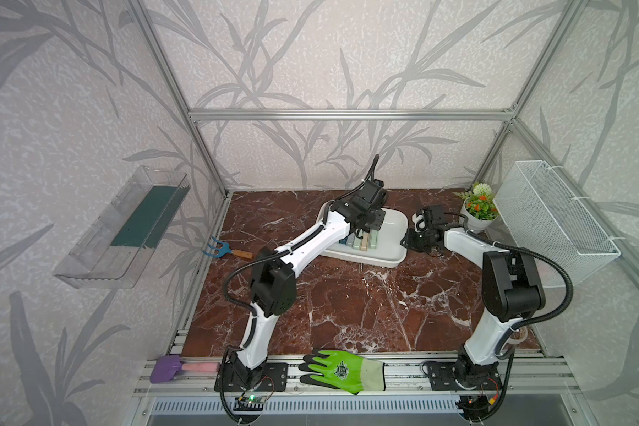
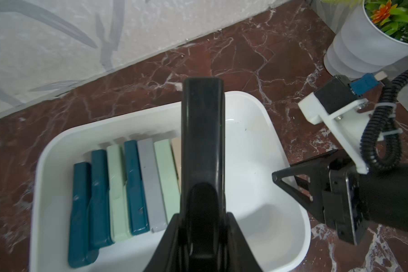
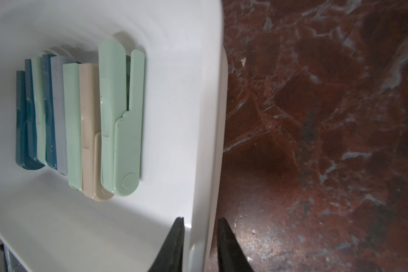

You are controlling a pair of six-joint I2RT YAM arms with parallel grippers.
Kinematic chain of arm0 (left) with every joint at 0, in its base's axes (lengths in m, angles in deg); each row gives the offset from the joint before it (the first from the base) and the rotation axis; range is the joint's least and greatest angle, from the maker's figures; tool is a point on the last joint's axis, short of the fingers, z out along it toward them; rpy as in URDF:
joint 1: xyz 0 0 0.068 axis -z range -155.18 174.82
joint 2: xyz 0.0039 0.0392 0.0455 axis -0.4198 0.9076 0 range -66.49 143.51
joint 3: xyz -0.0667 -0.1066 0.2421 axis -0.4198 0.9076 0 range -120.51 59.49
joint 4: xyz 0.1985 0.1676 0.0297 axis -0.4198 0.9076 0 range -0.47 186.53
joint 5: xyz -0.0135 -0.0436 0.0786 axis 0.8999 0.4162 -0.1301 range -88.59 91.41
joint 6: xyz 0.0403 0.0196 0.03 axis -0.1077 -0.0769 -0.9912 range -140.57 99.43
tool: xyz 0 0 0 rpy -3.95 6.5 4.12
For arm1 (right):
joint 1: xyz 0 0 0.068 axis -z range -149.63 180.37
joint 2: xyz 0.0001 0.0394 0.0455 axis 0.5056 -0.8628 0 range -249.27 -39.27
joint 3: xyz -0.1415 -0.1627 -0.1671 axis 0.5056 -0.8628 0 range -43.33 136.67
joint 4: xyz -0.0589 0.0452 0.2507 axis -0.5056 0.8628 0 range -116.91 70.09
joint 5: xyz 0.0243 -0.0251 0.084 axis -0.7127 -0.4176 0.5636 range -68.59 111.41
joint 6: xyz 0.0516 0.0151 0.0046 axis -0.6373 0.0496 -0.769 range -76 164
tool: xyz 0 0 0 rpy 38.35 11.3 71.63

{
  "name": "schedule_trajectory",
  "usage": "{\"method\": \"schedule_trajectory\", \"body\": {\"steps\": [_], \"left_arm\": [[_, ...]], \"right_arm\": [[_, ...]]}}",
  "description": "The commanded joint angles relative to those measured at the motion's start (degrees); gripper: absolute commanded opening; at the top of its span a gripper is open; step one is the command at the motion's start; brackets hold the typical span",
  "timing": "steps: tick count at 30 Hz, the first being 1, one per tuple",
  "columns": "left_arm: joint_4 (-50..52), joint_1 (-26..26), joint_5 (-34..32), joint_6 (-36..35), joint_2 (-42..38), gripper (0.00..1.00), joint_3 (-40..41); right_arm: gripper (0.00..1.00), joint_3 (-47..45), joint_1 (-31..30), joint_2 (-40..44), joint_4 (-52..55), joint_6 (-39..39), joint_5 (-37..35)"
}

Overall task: Put the pruning pliers into the storage box
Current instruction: Place the pruning pliers in the storage box.

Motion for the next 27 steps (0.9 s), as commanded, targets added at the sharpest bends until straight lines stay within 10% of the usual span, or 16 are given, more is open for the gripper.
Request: {"method": "schedule_trajectory", "body": {"steps": [1,7,27], "left_arm": [[5.8,-0.2,4.8,0.0,8.2,0.11,-10.7],[12.6,-0.5,6.9,4.7,23.7,0.1,-30.4],[9.0,1.6,2.5,14.7,28.5,0.08,-26.3]], "right_arm": [[0.26,-0.2,0.1,0.9,-1.1,-1.3,1.5],[0.26,0.4,0.1,1.5,-0.6,-1.3,1.5],[0.26,-0.4,0.1,1.7,-1.4,-2.1,0.9]]}}
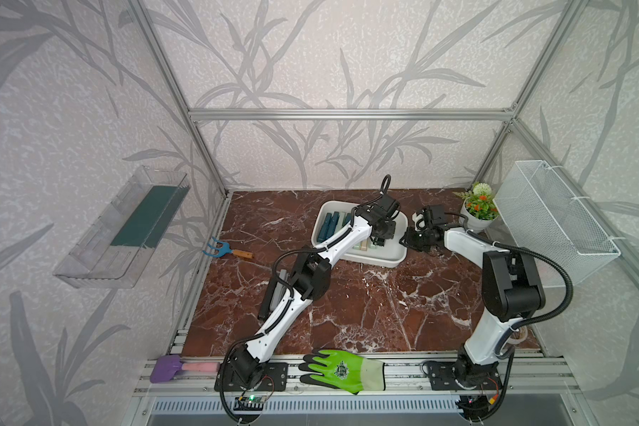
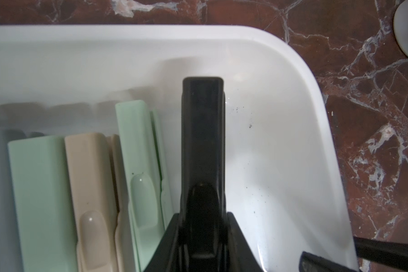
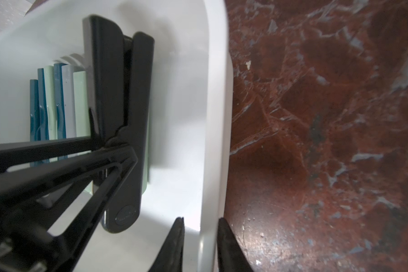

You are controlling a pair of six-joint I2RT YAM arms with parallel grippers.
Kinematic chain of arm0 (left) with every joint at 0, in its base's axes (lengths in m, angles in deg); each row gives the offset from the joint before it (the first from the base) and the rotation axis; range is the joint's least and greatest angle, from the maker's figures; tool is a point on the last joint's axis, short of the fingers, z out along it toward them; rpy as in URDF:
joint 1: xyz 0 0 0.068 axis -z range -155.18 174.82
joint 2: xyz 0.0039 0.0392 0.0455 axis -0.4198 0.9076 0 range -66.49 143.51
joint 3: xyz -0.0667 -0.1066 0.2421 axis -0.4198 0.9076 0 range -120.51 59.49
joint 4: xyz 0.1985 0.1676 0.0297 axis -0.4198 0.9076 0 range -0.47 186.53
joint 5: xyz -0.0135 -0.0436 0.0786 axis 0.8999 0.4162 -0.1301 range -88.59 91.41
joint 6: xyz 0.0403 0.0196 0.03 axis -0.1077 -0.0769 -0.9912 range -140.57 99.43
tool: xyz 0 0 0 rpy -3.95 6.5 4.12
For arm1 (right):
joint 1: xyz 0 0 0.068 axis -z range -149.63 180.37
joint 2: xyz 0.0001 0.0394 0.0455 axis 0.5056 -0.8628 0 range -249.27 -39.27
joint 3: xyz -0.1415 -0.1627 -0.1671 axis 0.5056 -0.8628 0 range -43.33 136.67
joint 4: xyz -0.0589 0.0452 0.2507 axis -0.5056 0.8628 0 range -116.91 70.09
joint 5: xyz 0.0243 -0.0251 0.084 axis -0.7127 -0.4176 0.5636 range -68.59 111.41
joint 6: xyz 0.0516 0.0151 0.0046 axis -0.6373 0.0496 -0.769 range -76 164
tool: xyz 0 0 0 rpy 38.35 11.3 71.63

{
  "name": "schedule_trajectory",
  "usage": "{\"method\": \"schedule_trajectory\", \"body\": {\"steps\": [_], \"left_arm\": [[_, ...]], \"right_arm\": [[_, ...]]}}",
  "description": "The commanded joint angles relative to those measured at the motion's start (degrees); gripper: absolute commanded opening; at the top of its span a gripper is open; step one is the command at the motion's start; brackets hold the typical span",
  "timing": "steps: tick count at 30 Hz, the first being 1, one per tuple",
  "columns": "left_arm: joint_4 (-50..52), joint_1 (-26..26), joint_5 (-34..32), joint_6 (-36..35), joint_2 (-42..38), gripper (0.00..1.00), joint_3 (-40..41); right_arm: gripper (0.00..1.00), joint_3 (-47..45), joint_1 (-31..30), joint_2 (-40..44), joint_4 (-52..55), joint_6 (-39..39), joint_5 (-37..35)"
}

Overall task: Put the pruning pliers into the storage box
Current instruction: Place the pruning pliers in the storage box.

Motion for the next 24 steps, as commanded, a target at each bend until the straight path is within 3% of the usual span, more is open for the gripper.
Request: {"method": "schedule_trajectory", "body": {"steps": [1,13,19,24], "left_arm": [[-1.0,0.8,-1.9,2.5,1.4,0.08,0.2],[-0.4,1.1,-7.9,5.4,2.7,0.1,0.6],[-0.3,1.6,-9.2,5.0,3.3,0.21,0.7],[-0.8,1.9,-9.6,5.5,4.0,0.25,0.7]], "right_arm": [[0.26,-0.4,0.1,1.7,-0.5,-0.4,0.1],[0.26,-0.9,0.1,2.0,-1.2,-0.5,0.4],[0.26,-1.0,0.1,2.2,-1.2,-0.4,0.3],[0.26,-1.1,0.1,1.9,-1.6,-0.7,0.8]]}}
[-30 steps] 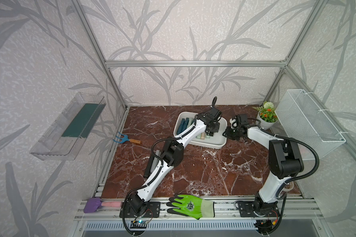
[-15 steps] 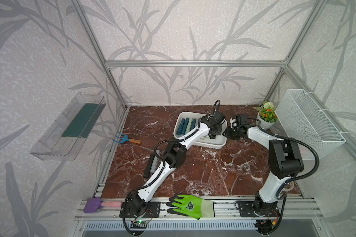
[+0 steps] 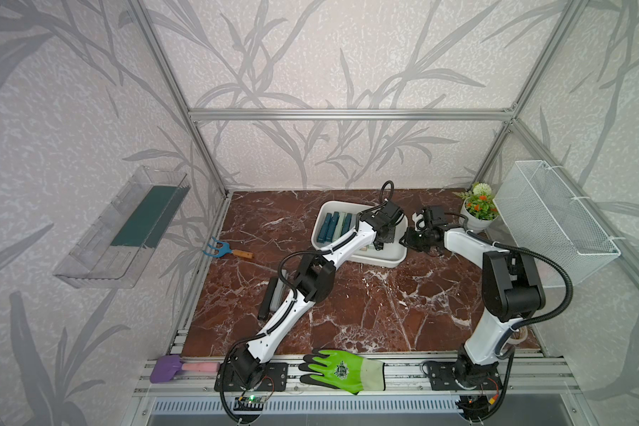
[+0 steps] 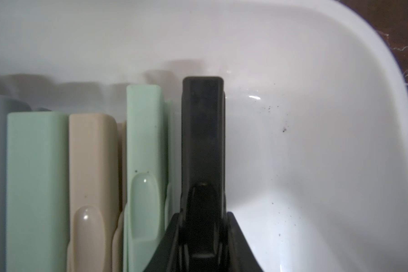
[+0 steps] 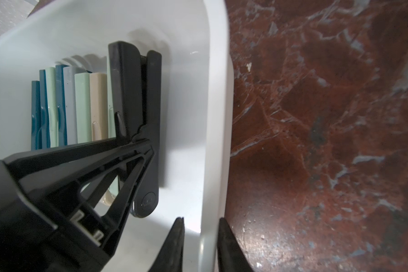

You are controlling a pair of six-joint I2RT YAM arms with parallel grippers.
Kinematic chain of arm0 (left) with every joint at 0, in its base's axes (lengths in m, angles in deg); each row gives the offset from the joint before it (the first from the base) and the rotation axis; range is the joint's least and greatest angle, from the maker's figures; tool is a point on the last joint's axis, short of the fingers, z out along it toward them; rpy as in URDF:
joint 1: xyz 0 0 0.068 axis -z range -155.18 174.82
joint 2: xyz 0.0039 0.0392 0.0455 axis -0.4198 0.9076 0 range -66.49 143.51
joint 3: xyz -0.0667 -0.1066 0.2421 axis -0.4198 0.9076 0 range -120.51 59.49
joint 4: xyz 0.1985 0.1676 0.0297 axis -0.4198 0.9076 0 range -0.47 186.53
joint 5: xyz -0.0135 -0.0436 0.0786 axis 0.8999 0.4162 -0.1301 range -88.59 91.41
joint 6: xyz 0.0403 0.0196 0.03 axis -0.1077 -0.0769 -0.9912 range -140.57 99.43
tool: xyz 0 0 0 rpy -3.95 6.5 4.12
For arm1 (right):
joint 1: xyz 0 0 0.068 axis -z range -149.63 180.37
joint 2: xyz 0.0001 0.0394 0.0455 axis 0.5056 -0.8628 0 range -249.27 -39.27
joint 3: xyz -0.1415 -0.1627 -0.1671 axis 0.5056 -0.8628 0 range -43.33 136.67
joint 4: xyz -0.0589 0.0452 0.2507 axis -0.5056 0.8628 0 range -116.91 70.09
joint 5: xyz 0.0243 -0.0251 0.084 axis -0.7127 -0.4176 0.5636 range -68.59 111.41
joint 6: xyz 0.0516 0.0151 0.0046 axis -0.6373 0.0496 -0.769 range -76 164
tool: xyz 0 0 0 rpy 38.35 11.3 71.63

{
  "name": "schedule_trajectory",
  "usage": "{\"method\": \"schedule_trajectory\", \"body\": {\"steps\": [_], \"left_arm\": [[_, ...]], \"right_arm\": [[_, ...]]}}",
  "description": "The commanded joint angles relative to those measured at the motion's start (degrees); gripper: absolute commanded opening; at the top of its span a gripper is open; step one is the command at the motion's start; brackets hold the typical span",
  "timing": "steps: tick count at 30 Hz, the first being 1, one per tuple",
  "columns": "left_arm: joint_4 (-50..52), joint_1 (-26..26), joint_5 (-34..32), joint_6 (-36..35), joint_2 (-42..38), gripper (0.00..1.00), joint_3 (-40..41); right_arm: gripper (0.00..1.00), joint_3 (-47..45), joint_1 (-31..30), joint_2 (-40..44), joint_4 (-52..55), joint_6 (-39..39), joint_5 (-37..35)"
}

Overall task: Put the pruning pliers into the storage box
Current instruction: Place the pruning pliers in the storage box.

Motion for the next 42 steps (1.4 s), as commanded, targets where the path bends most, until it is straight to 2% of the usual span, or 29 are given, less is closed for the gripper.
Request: {"method": "schedule_trajectory", "body": {"steps": [1,7,11,24,29,32,35,40,42], "left_arm": [[-0.6,0.6,-1.8,1.2,1.8,0.25,0.2],[-1.3,0.9,-2.2,0.7,2.2,0.31,0.1],[-0.8,1.1,-2.8,0.9,2.1,0.38,0.2],[-1.4,1.1,-6.6,-2.0,-0.9,0.42,-0.9],[0.9,0.9,-11.0,-3.7,-5.8,0.44,-2.3],[2.4,-0.5,-11.4,-5.9,-11.0,0.47,-1.5],[1.8,-3.6,-10.2,-7.0,-18.6,0.48,7.0],[-11.6,-11.4,-8.6,-6.4,-40.6,0.53,43.5],[-14.0,-14.2,-8.7,-6.7,-48.2,0.53,54.5]], "right_arm": [[0.26,-0.7,0.2,1.9,-0.8,-0.6,0.7],[0.26,-0.9,0.1,2.1,-0.9,-0.5,0.6],[0.26,-1.0,0.1,1.9,-1.1,-0.5,0.9],[0.25,-0.4,0.1,1.9,-0.6,-0.3,0.9],[0.25,0.2,0.1,1.9,0.5,0.4,0.3],[0.25,0.3,0.2,1.7,0.6,0.4,0.1],[0.25,0.7,0.2,1.4,0.6,0.3,0.5],[0.25,0.6,0.2,1.6,0.5,0.5,0.0],[0.25,0.9,0.3,1.4,0.8,0.6,0.1]]}}
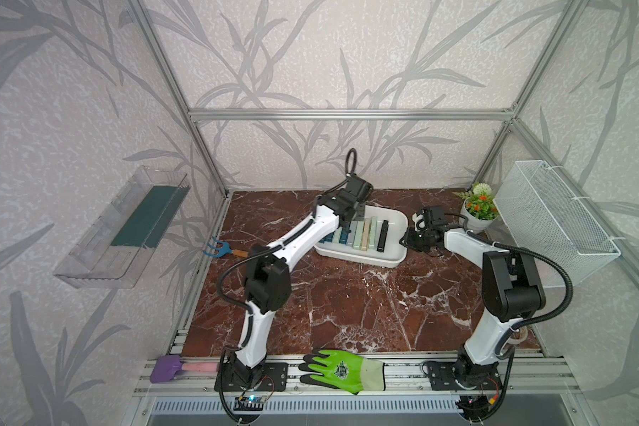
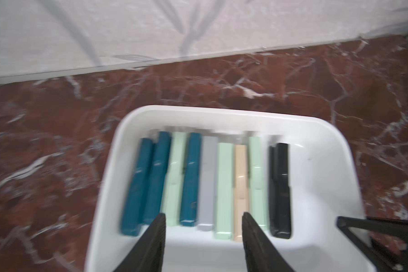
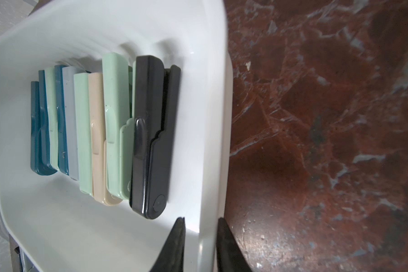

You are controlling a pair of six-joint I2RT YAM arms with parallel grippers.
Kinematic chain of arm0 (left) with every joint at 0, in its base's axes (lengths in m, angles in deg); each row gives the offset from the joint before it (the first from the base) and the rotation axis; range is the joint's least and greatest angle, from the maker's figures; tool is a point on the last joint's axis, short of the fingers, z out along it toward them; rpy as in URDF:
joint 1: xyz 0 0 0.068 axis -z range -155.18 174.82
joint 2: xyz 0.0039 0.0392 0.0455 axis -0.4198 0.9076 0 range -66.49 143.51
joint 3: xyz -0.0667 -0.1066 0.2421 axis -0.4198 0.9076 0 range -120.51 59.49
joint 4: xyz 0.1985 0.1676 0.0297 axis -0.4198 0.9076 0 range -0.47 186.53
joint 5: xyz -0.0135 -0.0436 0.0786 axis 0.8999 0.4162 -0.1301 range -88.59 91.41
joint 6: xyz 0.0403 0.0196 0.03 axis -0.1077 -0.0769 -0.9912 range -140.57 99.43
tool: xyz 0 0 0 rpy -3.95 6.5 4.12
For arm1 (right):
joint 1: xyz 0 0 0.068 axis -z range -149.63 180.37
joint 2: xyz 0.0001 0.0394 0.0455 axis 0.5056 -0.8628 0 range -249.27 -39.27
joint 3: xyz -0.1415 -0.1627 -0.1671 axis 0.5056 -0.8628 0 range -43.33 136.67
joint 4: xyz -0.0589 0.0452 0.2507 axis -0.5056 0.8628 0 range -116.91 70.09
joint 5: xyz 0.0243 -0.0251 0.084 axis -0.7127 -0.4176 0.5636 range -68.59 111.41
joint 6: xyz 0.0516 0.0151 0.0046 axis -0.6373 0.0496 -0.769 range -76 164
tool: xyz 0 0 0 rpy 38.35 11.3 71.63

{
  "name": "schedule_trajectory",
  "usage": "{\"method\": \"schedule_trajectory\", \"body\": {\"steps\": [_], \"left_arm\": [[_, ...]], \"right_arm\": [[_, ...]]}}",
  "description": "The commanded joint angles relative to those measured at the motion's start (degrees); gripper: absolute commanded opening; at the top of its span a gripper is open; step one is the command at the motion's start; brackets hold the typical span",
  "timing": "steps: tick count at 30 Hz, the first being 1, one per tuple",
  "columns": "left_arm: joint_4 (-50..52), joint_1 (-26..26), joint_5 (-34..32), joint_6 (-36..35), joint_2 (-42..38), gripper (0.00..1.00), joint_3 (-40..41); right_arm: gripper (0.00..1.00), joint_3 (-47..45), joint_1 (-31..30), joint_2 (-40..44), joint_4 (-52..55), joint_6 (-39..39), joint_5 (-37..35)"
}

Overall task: Put the pruning pliers into the storage box
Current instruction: Place the pruning pliers in the storage box, then pick up the pruning pliers from the center of the board.

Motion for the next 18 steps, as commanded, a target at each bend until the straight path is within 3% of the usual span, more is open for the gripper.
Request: {"method": "schedule_trajectory", "body": {"steps": [1,8,15,18], "left_arm": [[-4.3,-4.0,-1.9,-1.2,-8.9,0.53,16.5],[-0.8,-7.2,-5.7,-0.9,-26.7,0.58,39.7],[2.1,-6.8,-3.2,12.1,-41.7,0.57,58.3],[0.7,-6.7,-1.9,12.2,-47.9,0.58,63.7]], "right_arm": [[0.25,1.3,0.2,1.3,1.0,0.9,0.1],[0.25,1.9,0.2,0.7,2.1,1.6,-0.5],[0.25,2.2,0.2,0.8,3.0,2.1,-0.9],[0.25,2.6,0.2,0.3,3.4,2.5,-0.9]]}}
